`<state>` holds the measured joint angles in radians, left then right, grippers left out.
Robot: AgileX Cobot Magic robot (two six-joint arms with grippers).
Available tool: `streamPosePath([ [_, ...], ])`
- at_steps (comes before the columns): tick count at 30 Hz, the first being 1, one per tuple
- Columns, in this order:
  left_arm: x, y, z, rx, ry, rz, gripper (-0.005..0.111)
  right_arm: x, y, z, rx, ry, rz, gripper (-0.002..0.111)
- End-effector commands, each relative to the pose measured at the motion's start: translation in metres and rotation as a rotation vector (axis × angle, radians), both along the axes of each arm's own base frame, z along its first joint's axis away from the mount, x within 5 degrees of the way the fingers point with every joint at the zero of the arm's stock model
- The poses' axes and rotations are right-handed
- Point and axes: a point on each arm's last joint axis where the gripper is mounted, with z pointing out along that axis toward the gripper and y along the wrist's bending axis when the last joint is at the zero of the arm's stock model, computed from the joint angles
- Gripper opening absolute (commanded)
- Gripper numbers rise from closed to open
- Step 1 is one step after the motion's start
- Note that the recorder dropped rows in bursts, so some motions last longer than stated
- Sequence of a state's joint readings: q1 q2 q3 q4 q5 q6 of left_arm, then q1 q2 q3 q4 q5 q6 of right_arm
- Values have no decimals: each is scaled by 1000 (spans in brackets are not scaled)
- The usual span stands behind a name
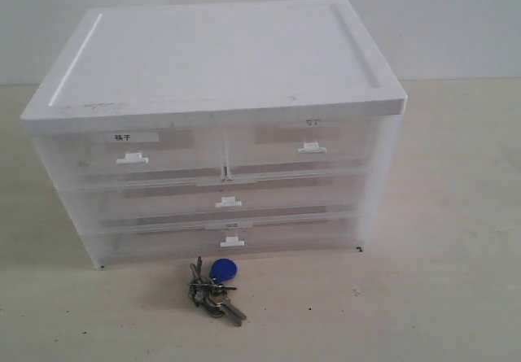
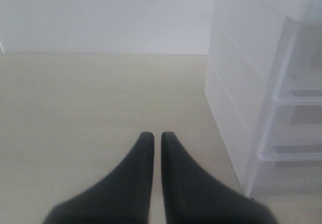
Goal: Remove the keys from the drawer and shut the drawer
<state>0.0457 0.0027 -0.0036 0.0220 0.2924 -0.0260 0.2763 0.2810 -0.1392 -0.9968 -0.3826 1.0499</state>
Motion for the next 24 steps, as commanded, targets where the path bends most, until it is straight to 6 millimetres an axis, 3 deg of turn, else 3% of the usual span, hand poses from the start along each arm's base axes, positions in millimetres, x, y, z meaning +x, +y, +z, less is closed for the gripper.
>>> streamPosePath([
  [1, 0, 0, -1, 1, 2, 2, 5, -1, -1, 1, 0, -8, -5, 0],
  [7, 0, 0, -1, 1, 2, 2, 5, 0, -5, 2, 55, -1, -51, 0],
  [12, 0, 0, -1, 1, 2, 2, 5, -15, -19, -5, 328, -10, -93, 0],
  [14, 0, 0, -1, 1, 2, 2, 5, -24, -25, -7, 329, -90, -131, 0],
  [24, 0, 0, -1, 1, -3, 2, 5, -19, -44, -9, 405, -148, -430, 0],
])
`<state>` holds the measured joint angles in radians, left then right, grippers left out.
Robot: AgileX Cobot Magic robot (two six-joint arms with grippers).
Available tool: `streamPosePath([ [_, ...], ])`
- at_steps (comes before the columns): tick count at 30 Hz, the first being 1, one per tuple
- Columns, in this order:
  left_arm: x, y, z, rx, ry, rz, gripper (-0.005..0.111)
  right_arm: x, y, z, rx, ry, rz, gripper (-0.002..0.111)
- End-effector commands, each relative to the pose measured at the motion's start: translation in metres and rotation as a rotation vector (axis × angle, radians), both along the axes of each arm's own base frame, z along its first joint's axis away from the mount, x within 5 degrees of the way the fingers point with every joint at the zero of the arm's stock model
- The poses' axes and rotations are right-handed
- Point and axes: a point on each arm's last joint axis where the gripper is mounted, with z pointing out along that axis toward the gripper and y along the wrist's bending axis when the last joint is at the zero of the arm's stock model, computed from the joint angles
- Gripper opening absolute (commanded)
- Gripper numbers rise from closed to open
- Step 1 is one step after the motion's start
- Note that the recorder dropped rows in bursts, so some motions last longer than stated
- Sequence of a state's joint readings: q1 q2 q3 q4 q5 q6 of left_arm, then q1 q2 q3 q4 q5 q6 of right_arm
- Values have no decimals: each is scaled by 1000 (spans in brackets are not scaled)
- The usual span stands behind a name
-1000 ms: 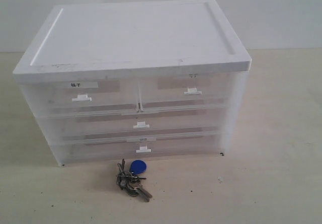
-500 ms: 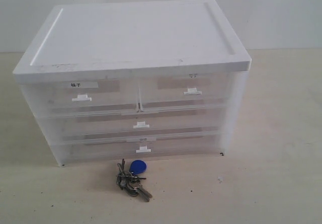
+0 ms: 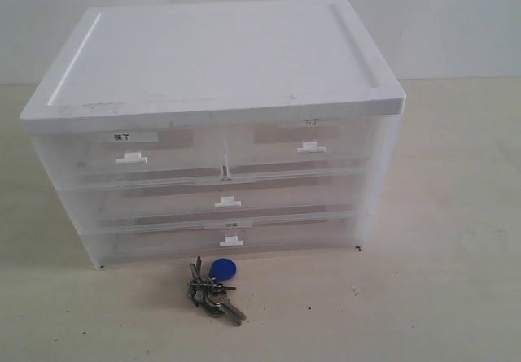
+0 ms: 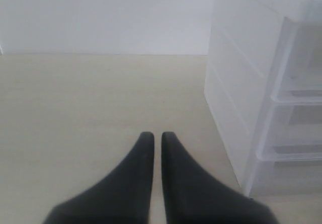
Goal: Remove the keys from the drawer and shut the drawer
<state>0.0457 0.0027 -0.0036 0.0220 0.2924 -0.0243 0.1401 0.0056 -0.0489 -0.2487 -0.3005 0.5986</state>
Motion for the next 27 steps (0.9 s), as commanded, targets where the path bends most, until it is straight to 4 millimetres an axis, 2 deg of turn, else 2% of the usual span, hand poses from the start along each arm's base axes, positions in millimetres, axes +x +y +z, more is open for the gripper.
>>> streamPosePath([
  [1, 0, 0, -1, -1, -3, 2, 5, 3, -12, -7, 58, 14, -177, 0],
  [5, 0, 0, -1, -1, -3, 2, 5, 5, -14, -16, -21, 45, -256, 0],
  [6, 0, 0, -1, -1, -3, 2, 5, 8, -15, -24, -79, 132, -277, 0],
  [9, 0, 0, -1, -1, -3, 2, 5, 10, -15, -35, -209, 238, -312, 0],
  [13, 0, 0, -1, -1, -3, 2, 5, 11, -15, -43, -370, 321, -340, 0],
  [22, 0, 0, -1, -1, -3, 2, 5, 9, -16, -69, -442, 598, -297, 0],
  [27, 0, 0, -1, -1, -3, 2, 5, 9, -16, -71, -473, 619, -295, 0],
])
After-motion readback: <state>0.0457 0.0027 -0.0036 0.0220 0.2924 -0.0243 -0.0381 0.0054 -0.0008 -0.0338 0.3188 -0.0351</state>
